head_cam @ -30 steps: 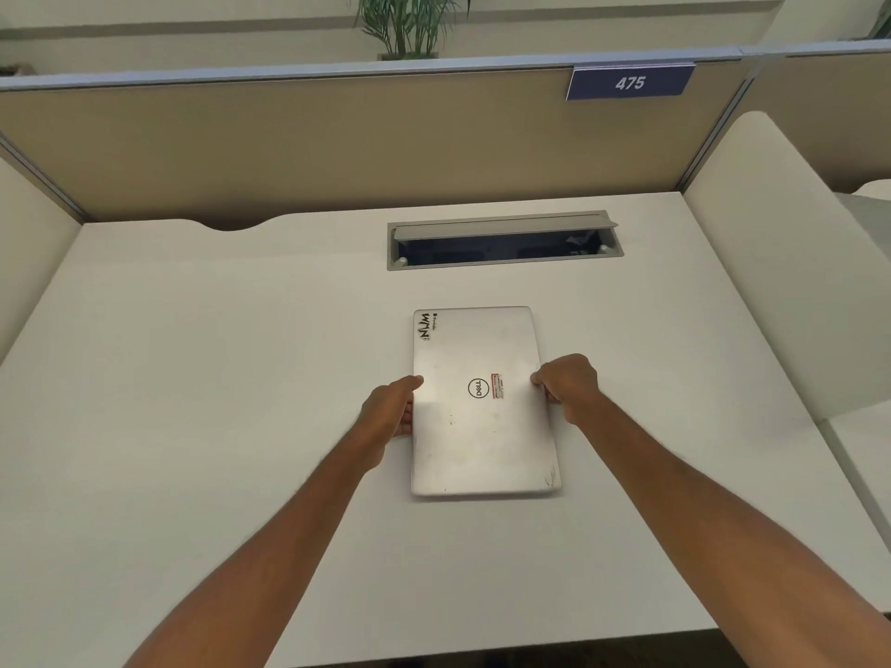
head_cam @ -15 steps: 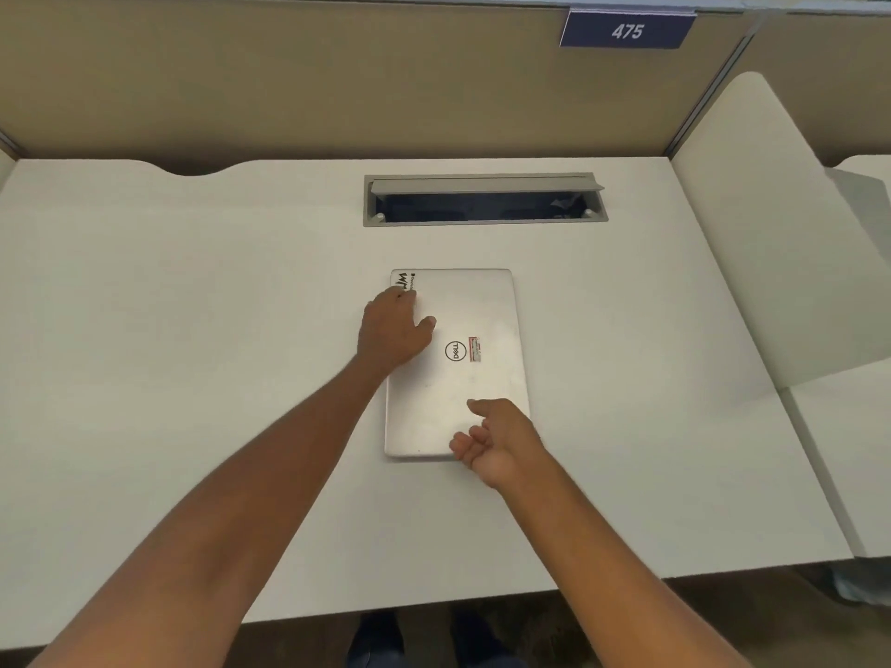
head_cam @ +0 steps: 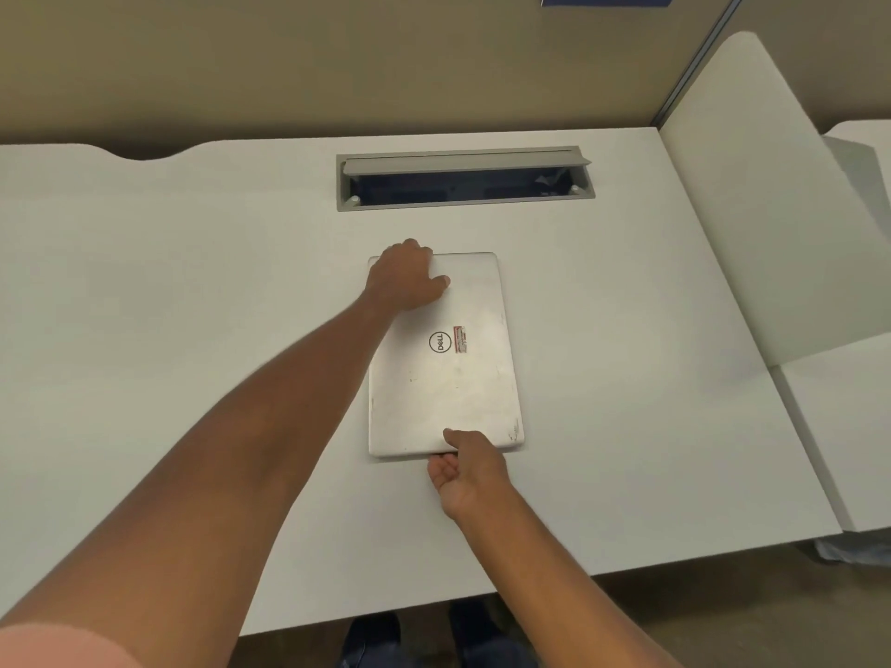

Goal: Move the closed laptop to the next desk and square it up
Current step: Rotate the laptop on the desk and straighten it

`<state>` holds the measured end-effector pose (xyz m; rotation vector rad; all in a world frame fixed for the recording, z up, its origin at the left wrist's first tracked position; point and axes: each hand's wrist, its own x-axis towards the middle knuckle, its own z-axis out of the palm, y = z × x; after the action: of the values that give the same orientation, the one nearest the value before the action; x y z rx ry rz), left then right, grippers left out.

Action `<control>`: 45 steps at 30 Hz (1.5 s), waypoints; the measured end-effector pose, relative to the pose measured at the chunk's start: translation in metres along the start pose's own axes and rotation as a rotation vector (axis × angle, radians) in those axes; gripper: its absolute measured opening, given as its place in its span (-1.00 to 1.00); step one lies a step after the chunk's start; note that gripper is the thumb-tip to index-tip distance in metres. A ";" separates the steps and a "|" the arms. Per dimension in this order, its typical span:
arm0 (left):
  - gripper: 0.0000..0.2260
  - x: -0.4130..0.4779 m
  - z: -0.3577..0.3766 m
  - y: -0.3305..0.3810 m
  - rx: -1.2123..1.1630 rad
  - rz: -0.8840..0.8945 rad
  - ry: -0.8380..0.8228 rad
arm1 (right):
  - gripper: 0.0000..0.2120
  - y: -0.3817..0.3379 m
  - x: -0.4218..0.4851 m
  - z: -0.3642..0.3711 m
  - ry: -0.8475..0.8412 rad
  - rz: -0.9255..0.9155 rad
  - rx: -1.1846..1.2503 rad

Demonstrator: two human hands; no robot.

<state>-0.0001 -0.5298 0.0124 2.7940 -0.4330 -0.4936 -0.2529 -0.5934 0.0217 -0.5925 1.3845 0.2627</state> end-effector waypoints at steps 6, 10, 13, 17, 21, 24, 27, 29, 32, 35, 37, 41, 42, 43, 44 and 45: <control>-0.42 0.019 0.001 0.007 0.001 0.014 -0.054 | -0.71 0.002 0.007 0.001 0.052 -0.015 0.035; -0.43 0.027 0.001 0.008 -0.022 0.009 -0.067 | -0.82 0.004 0.011 -0.002 0.079 -0.025 0.048; -0.48 0.032 -0.002 0.007 -0.044 0.002 -0.068 | -0.80 0.007 0.016 -0.005 0.080 -0.031 0.065; -0.52 0.032 -0.008 0.004 -0.075 -0.031 -0.073 | -0.88 0.009 0.018 -0.011 0.098 -0.044 0.050; -0.53 0.027 -0.013 -0.005 -0.115 -0.079 -0.063 | -0.86 0.005 0.023 -0.023 0.135 -0.109 -0.001; -0.63 0.018 -0.018 -0.017 -0.173 -0.122 -0.038 | -0.87 -0.008 0.028 -0.035 0.127 -0.181 -0.043; -0.66 0.001 -0.026 -0.030 -0.261 -0.191 -0.023 | -0.88 -0.028 0.034 -0.048 0.143 -0.274 -0.093; -0.64 -0.016 -0.030 -0.035 -0.350 -0.243 -0.019 | -0.88 -0.046 0.037 -0.054 0.158 -0.352 -0.137; -0.60 -0.045 -0.033 -0.042 -0.509 -0.330 -0.004 | -0.90 -0.076 0.045 -0.060 0.170 -0.453 -0.223; -0.64 -0.074 -0.029 -0.050 -0.653 -0.413 0.027 | -0.89 -0.107 0.054 -0.062 0.148 -0.504 -0.318; -0.72 -0.092 -0.024 -0.053 -0.726 -0.458 0.054 | -0.88 -0.126 0.060 -0.061 0.126 -0.537 -0.409; -0.83 -0.122 -0.013 -0.056 -0.798 -0.519 0.099 | -0.83 -0.156 0.069 -0.053 0.060 -0.601 -0.551; -0.83 -0.128 -0.010 -0.057 -0.826 -0.525 0.112 | -0.81 -0.162 0.071 -0.051 0.056 -0.615 -0.579; -0.82 -0.134 -0.007 -0.058 -0.854 -0.532 0.125 | -0.79 -0.167 0.074 -0.048 0.052 -0.626 -0.603; -0.82 -0.140 -0.004 -0.058 -0.879 -0.544 0.136 | -0.78 -0.172 0.076 -0.046 0.049 -0.636 -0.625; -0.83 -0.146 0.000 -0.059 -0.900 -0.557 0.147 | -0.77 -0.176 0.079 -0.044 0.050 -0.645 -0.647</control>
<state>-0.1164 -0.4269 0.0363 1.9957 0.5092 -0.4340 -0.1857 -0.7754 -0.0158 -1.5489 1.0708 0.1657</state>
